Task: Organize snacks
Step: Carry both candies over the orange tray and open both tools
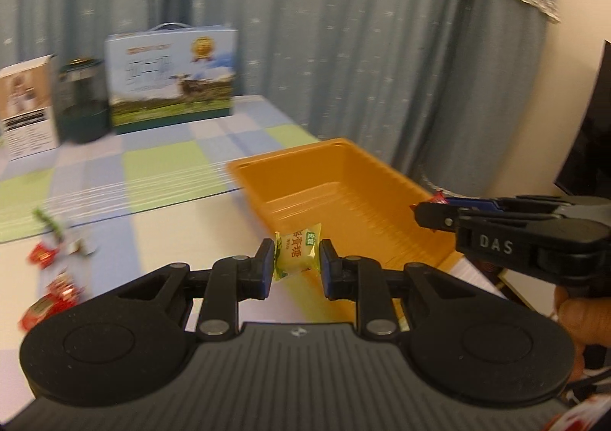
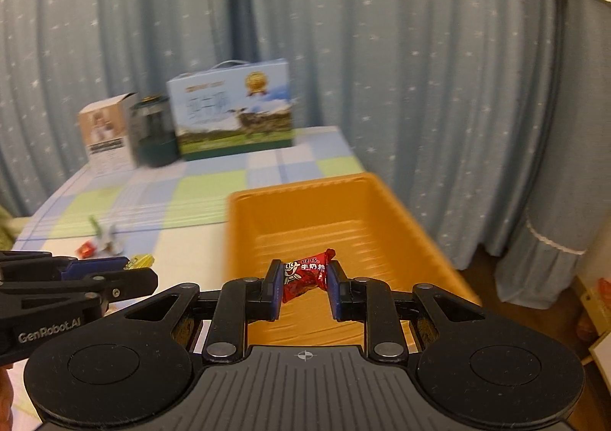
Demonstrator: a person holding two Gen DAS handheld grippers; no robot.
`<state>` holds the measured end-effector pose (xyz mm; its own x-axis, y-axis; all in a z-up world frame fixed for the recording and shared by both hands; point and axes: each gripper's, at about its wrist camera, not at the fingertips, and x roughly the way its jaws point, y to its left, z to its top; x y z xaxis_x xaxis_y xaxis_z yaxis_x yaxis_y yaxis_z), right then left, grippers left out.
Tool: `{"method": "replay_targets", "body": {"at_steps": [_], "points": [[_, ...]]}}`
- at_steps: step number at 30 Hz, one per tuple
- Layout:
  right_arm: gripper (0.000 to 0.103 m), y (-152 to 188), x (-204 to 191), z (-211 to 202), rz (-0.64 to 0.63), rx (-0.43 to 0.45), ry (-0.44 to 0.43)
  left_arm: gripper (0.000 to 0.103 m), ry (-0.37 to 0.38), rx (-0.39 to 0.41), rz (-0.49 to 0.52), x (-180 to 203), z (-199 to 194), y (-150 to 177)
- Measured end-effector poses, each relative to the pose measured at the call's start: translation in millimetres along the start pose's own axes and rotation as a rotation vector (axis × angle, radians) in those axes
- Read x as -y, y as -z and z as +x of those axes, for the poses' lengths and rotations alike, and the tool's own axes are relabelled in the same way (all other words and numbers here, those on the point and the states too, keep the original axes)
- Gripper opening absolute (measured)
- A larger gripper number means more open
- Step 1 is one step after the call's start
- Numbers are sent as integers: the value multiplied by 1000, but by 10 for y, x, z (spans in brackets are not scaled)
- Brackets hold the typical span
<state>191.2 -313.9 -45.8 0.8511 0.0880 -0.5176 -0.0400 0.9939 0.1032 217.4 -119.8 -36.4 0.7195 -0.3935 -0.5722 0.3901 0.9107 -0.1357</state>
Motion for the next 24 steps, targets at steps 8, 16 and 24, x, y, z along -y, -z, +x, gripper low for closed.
{"method": "replay_targets", "body": {"at_steps": [8, 16, 24], "points": [[24, -28, 407, 172, 75, -32, 11, 22, 46, -49, 46, 250, 468, -23], [24, -22, 503, 276, 94, -50, 9, 39, 64, -47, 85, 340, 653, -8], [24, -15, 537, 299, 108, -61, -2, 53, 21, -27, 62, 219, 523, 16]]}}
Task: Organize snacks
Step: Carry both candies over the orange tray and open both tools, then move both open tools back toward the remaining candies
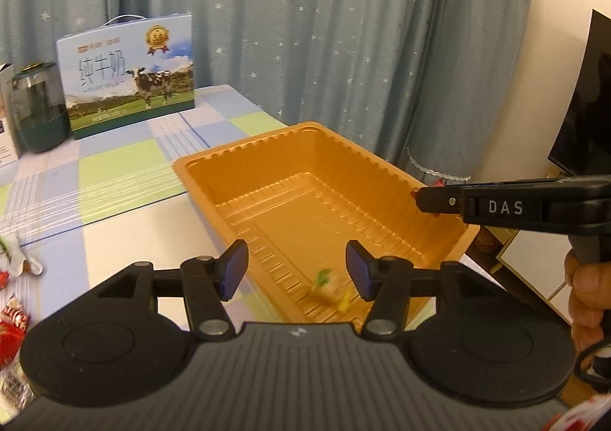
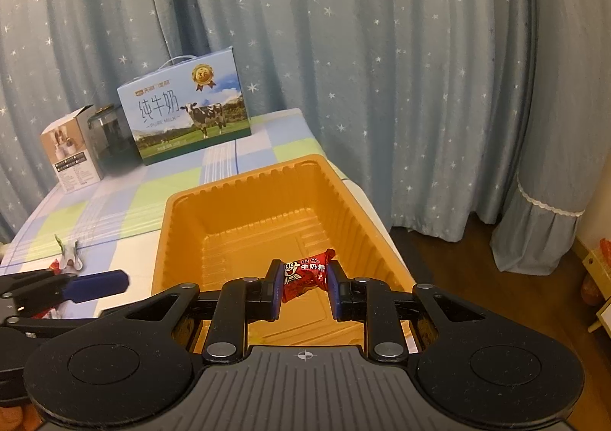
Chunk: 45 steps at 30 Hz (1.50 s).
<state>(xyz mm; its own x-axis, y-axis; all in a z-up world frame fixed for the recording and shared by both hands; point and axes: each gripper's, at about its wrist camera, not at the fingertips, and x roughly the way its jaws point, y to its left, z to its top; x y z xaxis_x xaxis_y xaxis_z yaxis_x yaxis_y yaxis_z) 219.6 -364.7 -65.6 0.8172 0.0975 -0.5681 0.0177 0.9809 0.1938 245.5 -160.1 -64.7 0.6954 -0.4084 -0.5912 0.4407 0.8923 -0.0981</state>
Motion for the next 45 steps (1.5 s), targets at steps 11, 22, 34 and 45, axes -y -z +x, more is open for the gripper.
{"method": "replay_targets", "body": {"at_steps": [11, 22, 34, 45], "points": [[25, -18, -72, 62, 24, -3, -83, 54, -46, -5, -76, -264, -259, 127], [70, -122, -41, -175, 96, 50, -75, 76, -106, 3, -101, -386, -589, 267], [70, 53, -433, -814, 111, 78, -127, 81, -176, 6, -151, -549, -1167, 481], [70, 440, -1075, -1075, 22, 39, -189, 81, -272, 9, -213, -805, -1750, 815]]}}
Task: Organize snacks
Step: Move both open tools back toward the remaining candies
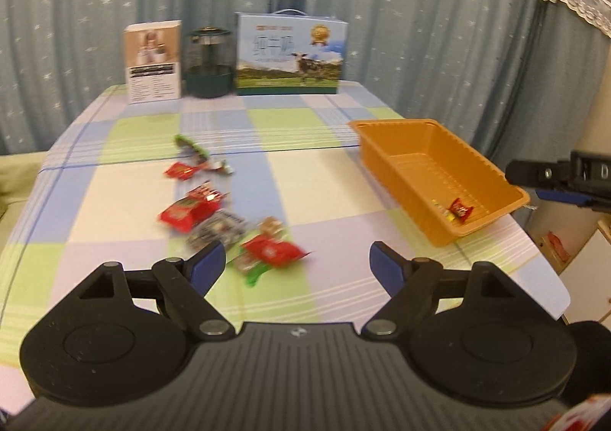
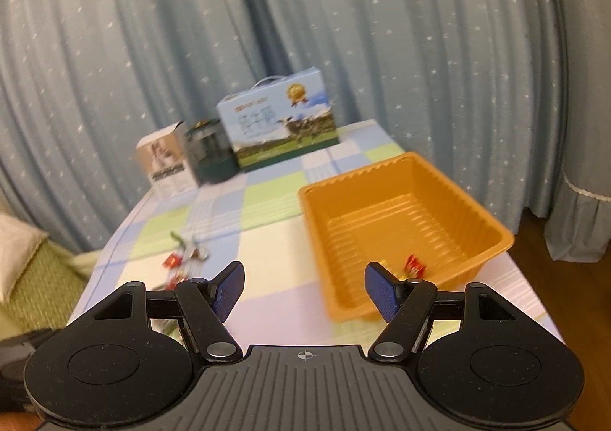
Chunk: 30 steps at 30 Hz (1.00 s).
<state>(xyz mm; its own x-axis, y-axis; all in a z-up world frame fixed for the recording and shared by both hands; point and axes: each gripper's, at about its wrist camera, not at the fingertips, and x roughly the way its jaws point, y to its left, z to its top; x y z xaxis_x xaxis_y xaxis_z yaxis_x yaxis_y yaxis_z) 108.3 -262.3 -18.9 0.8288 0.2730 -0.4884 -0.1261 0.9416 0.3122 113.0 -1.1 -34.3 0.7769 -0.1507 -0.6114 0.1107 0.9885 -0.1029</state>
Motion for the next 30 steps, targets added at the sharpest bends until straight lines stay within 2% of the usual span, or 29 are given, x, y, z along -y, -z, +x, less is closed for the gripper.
{"method": "replay_targets", "body": {"at_steps": [11, 23, 30], "points": [[70, 290, -334, 223, -60, -68, -40, 81, -82, -7, -33, -431, -116, 174], [70, 412, -579, 601, -123, -110, -113, 81, -86, -34, -43, -638, 108, 245], [69, 454, -656, 944, -163, -148, -141, 81, -61, -44, -26, -708, 289, 257]]}}
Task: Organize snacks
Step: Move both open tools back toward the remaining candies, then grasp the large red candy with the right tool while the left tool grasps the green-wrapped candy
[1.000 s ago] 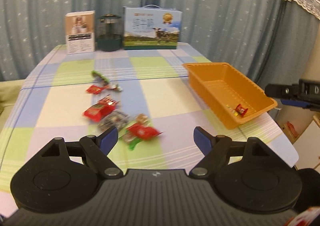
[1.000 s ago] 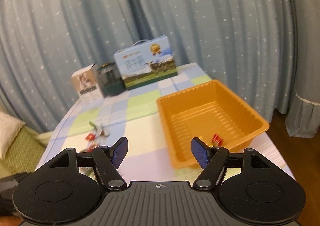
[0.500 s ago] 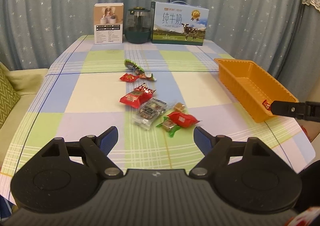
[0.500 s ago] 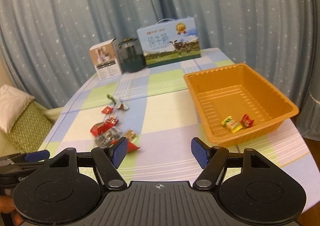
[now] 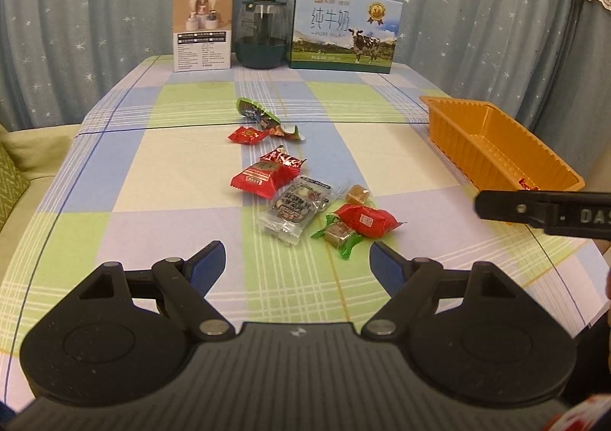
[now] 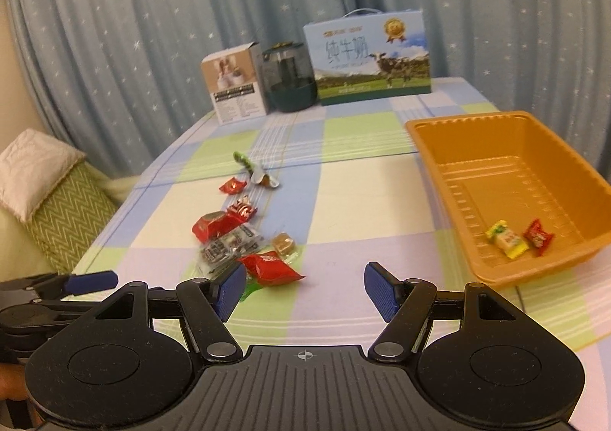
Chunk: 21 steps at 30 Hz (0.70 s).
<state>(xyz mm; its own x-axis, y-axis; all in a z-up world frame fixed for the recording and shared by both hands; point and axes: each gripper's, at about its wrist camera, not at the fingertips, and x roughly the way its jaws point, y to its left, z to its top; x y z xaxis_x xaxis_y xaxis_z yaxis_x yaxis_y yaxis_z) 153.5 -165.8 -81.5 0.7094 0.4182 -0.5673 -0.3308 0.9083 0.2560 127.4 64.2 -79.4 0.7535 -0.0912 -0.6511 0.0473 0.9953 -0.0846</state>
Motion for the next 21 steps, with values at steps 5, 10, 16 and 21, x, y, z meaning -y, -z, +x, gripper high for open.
{"method": "replay_targets", "body": {"at_steps": [5, 10, 16, 21], "points": [[69, -14, -21, 263, -36, -22, -24, 81, 7, -8, 18, -16, 151, 2], [68, -34, -40, 518, -72, -39, -53, 81, -13, -14, 57, -40, 319, 9], [60, -52, -33, 842, -99, -79, -85, 81, -21, -20, 53, -140, 471, 0], [54, -70, -38, 1056, -123, -111, -108, 81, -17, -22, 45, -191, 518, 23]]}}
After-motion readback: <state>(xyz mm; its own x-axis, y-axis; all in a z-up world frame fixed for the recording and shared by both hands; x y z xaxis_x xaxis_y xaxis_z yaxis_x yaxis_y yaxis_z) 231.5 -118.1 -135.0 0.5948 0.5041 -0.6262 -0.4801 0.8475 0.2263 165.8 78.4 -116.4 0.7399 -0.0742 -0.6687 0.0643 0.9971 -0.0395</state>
